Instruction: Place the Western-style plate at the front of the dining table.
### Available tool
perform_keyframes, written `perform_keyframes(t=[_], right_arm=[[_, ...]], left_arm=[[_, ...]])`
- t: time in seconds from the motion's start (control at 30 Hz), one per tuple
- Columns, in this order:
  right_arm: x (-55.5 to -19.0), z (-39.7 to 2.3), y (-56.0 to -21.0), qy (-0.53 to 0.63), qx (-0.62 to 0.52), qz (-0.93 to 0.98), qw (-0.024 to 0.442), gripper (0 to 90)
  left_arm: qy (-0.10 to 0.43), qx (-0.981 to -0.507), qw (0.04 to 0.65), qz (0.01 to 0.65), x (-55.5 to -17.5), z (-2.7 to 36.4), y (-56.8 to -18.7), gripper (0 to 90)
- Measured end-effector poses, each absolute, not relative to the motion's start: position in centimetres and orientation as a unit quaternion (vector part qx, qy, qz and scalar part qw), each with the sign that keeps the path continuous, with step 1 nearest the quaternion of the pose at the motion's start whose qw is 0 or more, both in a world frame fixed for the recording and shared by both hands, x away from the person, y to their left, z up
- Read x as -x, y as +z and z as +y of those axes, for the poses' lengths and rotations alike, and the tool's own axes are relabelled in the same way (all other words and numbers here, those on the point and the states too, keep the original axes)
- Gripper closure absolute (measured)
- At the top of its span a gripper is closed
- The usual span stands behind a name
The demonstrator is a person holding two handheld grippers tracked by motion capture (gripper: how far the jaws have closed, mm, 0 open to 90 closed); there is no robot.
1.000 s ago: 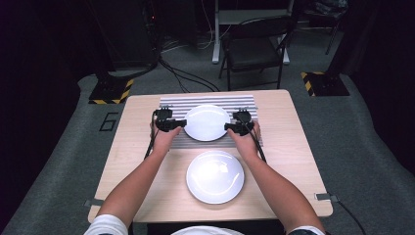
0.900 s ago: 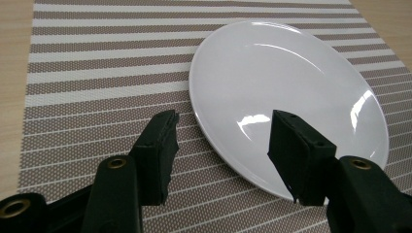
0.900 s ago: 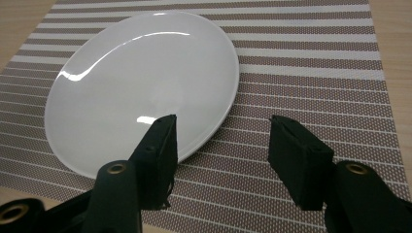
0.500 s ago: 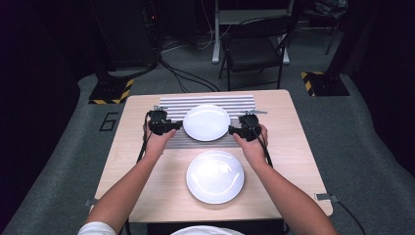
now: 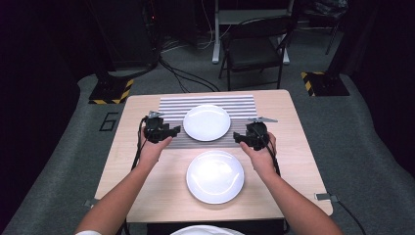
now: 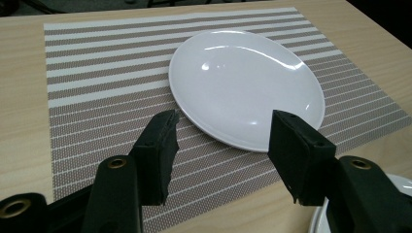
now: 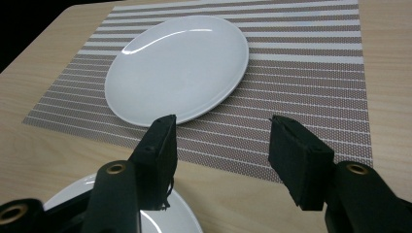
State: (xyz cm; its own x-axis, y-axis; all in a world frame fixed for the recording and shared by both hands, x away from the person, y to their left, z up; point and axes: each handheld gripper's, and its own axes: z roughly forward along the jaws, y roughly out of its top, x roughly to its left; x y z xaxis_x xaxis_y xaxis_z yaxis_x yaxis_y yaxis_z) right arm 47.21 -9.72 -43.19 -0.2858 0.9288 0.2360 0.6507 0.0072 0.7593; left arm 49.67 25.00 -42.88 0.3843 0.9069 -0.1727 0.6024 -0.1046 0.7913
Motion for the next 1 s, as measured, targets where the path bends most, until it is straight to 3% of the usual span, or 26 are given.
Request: perform_keyframes(t=[0.77, 1.0], right_arm=[[-43.3, -12.3, -46.6, 0.402, -0.596, 0.677, 0.161, 42.9], [-42.8, -12.4, -47.8, 0.394, -0.586, 0.683, 0.187, 41.1]], left_arm=[[0.175, -0.732, 0.396, 0.526, -45.3, 26.8, -46.8, 43.2], [0.178, -0.734, 0.39, 0.527, -45.1, 27.1, -48.0, 42.2]])
